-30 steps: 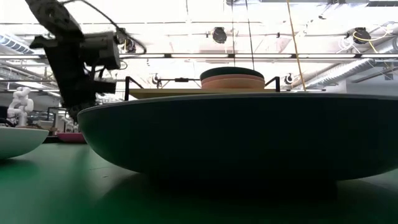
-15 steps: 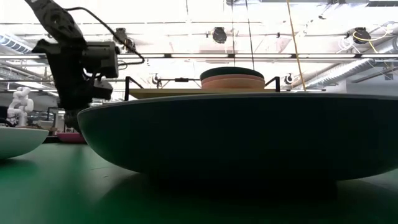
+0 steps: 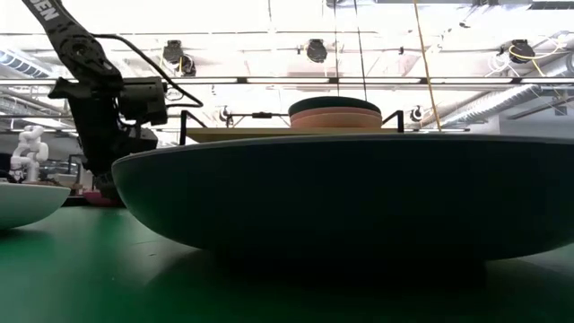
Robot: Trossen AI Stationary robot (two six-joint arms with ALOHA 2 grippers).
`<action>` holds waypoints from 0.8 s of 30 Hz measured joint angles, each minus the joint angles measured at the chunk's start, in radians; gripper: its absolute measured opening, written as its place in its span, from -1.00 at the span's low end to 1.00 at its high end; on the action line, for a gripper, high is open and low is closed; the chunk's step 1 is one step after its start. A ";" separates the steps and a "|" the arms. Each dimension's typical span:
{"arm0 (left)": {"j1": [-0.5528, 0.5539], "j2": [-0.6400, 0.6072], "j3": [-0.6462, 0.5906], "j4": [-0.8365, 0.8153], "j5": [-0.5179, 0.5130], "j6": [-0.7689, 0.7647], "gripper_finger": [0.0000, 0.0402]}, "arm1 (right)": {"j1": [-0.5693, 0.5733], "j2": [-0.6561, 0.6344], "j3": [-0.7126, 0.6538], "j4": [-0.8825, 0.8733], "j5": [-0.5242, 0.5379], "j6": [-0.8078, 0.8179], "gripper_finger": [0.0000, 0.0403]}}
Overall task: Place and stack plates onto a shelf
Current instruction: Stack the pink plate on the dark green plate on the shelf
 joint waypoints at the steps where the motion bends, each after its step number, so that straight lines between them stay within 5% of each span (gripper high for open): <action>1: 0.002 0.000 0.000 0.004 0.000 0.006 -0.46 | 0.000 0.000 0.000 0.000 0.000 0.000 -0.34; 7: 0.025 0.000 0.001 0.046 0.013 0.032 -0.93 | 0.000 0.000 0.000 0.000 0.000 0.001 -0.34; 15: -0.050 -0.003 0.027 -0.019 0.079 -0.058 -0.95 | 0.000 0.000 0.000 0.000 0.000 0.008 -0.34; 24: -0.302 -0.062 0.212 -0.463 0.080 -0.399 -0.95 | 0.000 0.000 0.000 0.002 0.001 0.000 -0.34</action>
